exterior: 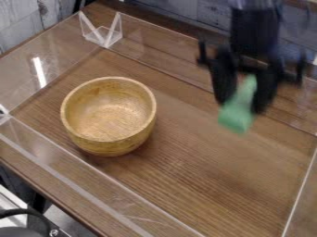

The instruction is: Put the green block in the brown bowl

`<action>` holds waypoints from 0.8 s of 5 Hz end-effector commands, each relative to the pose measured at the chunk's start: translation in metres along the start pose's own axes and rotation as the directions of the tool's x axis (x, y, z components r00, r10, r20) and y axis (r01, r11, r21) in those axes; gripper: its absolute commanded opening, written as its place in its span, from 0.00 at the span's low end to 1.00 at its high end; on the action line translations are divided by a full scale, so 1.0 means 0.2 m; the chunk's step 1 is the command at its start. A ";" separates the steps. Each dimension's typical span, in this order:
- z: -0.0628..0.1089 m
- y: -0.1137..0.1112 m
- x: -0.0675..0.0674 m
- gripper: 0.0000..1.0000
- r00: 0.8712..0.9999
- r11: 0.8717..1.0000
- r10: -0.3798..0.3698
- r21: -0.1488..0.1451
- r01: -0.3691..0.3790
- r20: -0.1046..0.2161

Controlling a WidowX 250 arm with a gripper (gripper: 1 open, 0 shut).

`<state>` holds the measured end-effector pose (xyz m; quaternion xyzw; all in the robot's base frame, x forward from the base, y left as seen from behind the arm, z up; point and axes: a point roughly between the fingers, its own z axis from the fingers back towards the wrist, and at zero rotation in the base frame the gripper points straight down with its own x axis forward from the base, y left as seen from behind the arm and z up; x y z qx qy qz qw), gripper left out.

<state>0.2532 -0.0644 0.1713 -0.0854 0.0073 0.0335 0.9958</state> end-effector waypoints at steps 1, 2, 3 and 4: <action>0.24 0.13 0.06 0.00 0.996 1.000 0.018 -0.008 -0.018 0.082; 0.21 0.07 0.07 0.00 0.995 0.999 -0.036 -0.003 0.037 0.093; 0.20 0.03 0.10 0.00 0.993 0.998 -0.056 -0.006 0.057 0.103; 0.19 -0.03 0.12 0.00 0.990 0.996 -0.092 -0.006 0.093 0.107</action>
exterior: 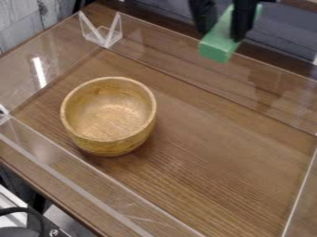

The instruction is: Put the green block in the brown bowl

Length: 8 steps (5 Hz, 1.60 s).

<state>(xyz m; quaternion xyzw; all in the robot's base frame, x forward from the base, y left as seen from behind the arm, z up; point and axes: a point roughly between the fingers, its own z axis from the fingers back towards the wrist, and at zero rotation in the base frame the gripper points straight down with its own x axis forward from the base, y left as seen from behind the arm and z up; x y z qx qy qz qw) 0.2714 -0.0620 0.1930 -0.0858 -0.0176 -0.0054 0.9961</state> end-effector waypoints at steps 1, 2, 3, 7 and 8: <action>0.04 -0.12 0.02 0.00 0.996 0.998 -0.065 -0.005 0.065 0.062; 0.00 -0.17 0.04 0.00 0.993 0.995 -0.099 -0.001 0.099 0.065; -0.08 -0.18 0.09 0.00 0.991 0.993 -0.116 0.005 0.116 0.070; 0.02 0.25 -0.17 0.00 0.993 0.994 -0.105 0.037 0.103 0.051; 0.02 0.28 -0.18 0.00 0.994 0.995 -0.097 0.039 0.094 0.057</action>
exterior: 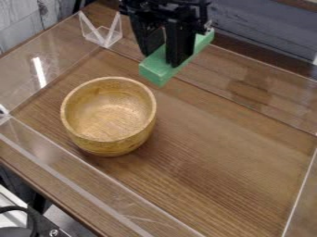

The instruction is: Put the green block in the brown bowl

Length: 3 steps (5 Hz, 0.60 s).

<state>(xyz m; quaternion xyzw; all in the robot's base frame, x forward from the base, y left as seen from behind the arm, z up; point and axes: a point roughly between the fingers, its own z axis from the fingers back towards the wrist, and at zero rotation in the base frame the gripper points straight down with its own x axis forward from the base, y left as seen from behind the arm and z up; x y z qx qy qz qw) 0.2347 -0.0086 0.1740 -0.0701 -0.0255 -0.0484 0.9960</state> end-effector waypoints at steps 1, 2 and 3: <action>0.03 0.00 0.02 0.00 0.999 1.000 -0.017 0.011 0.016 0.050; 0.01 0.00 0.02 0.00 0.998 1.000 -0.023 0.015 0.022 0.050; -0.01 0.00 0.02 0.00 0.998 1.000 -0.023 0.017 0.022 0.053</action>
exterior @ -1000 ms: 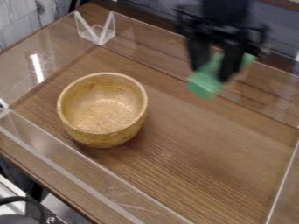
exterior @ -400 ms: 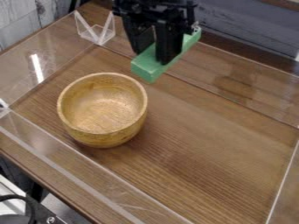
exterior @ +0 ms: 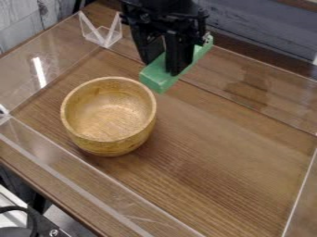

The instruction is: Put the green block in the brown bowl

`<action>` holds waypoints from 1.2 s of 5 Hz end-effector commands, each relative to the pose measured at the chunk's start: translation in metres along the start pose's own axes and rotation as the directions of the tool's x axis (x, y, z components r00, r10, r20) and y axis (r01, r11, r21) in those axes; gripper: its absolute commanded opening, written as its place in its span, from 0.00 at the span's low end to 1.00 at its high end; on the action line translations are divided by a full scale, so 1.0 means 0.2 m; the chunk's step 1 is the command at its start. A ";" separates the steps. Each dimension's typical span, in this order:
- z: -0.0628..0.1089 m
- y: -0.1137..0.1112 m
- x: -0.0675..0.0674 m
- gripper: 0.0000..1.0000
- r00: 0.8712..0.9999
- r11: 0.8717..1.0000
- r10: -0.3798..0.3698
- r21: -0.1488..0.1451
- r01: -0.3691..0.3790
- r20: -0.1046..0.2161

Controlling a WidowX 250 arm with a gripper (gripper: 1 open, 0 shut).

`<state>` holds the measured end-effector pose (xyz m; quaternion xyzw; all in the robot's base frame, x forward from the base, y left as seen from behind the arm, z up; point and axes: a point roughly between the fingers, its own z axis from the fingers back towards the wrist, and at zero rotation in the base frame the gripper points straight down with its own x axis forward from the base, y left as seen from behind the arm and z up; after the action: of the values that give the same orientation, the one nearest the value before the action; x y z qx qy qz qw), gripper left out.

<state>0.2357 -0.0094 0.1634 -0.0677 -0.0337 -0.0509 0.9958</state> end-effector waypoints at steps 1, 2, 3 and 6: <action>0.03 0.01 0.01 0.00 0.999 1.000 -0.014 0.014 0.014 0.039; 0.01 0.02 0.01 0.00 0.999 1.000 -0.014 0.015 0.014 0.038; -0.01 0.04 0.01 0.00 0.999 1.000 -0.012 0.017 0.011 0.038; -0.05 0.07 -0.02 0.00 0.999 1.000 0.001 0.020 -0.002 0.045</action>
<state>0.2300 0.0006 0.1412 -0.0632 -0.0320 -0.0455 0.9964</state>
